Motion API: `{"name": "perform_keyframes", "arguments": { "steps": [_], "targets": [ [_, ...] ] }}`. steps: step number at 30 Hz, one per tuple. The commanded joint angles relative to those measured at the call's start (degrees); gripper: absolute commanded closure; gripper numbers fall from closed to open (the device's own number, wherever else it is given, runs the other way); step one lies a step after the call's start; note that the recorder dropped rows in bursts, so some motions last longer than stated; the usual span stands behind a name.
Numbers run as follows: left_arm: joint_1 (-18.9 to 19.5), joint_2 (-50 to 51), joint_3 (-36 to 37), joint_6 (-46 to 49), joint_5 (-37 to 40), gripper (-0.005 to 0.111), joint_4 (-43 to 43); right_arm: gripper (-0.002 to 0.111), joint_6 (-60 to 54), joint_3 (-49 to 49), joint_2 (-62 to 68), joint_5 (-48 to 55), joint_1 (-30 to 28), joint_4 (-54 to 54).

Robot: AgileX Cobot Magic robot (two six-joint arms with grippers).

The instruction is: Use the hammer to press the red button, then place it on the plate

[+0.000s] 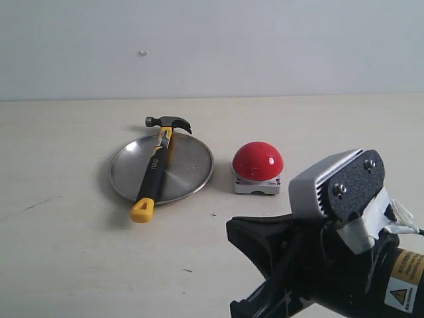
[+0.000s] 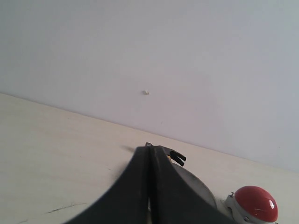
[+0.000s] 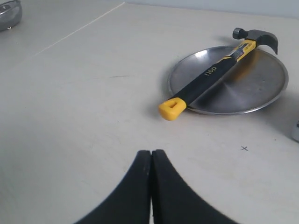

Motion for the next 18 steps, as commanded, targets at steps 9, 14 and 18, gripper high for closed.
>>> {"name": "perform_keyframes", "arguments": {
  "steps": [9, 14, 18],
  "targets": [
    [0.0, -0.4, 0.1, 0.1, 0.0, 0.107, 0.1, 0.108, -11.4, 0.7, -16.4, 9.6, -3.4, 0.5],
    [0.0, -0.4, 0.1, 0.1, 0.0, 0.107, 0.1, 0.108, -14.0, 6.3, -27.3, 11.8, -10.3, 0.5],
    [0.0, -0.4, 0.1, 0.1, 0.0, 0.107, 0.1, 0.108, -12.6, 12.3, -35.3, 11.6, -16.1, 0.7]
  ]
}}
